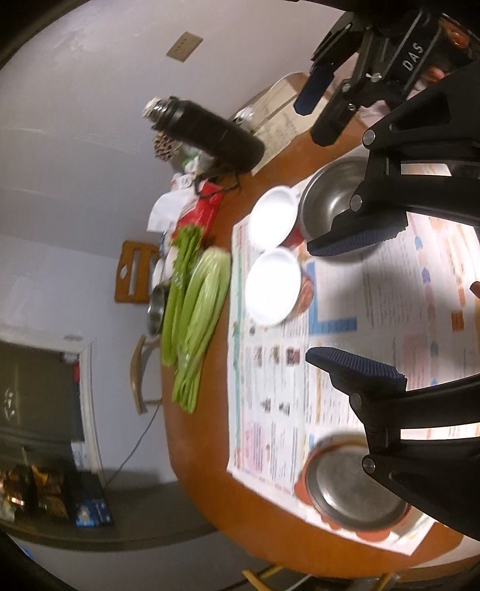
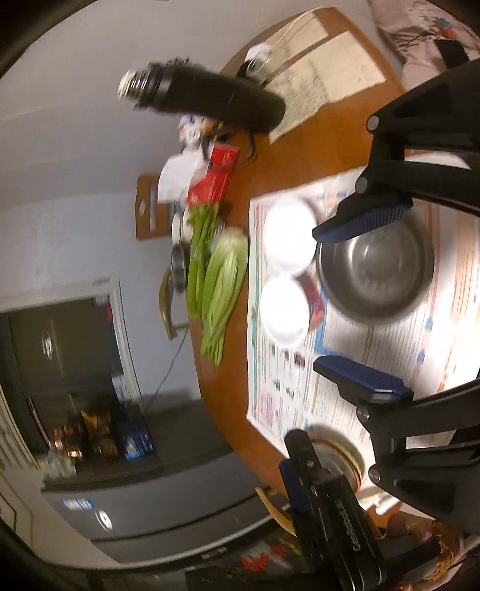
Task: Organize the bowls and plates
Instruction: 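Move the left tool to the rim of the steel bowl, then close the left tool on the steel bowl rim and lift it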
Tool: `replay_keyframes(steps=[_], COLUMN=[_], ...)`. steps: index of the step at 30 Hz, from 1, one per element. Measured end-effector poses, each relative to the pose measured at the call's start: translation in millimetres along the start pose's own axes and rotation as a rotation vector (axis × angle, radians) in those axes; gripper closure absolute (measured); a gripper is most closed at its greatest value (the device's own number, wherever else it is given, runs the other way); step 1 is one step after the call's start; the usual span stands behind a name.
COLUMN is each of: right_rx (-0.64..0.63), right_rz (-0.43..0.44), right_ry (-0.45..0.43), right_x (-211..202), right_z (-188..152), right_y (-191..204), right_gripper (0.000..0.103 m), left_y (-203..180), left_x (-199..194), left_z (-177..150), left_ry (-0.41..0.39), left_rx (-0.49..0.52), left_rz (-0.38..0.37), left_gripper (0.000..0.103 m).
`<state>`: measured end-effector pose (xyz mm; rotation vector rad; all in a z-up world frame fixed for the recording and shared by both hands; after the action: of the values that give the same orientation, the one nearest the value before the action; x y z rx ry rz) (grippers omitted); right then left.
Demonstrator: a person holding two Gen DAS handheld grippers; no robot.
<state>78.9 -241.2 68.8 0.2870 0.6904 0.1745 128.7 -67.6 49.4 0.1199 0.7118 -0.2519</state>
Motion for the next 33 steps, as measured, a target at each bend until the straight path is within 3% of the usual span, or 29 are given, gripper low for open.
replay_keyframes(steps=[14,33], right_rx=[0.068,0.089], right_rz=[-0.08,-0.145], right_ry=[0.015,0.136], right_x=[6,64], right_z=[-2,-25], right_y=[-71,-107], right_gripper=[0.04,0.04], left_y=[-43,-56], left_x=[54,113], left_z=[-8,-27], left_ry=[0.115,0.237], left_rx=[0.029,0.025], left_rz=[-0.071,-0.092], left_gripper=[0.05,0.05])
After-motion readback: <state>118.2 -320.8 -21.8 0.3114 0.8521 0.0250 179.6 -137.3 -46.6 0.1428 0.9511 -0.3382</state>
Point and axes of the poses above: each gripper's, at about its wrist camera, not at the fingertips, and x roughly the way its jaws point, y to its left, z to its top, the point moved 5 cm from there along x, roughly the way its jaws point, and after that the axes turned 14 degrees about x, right-handed, at the moved point
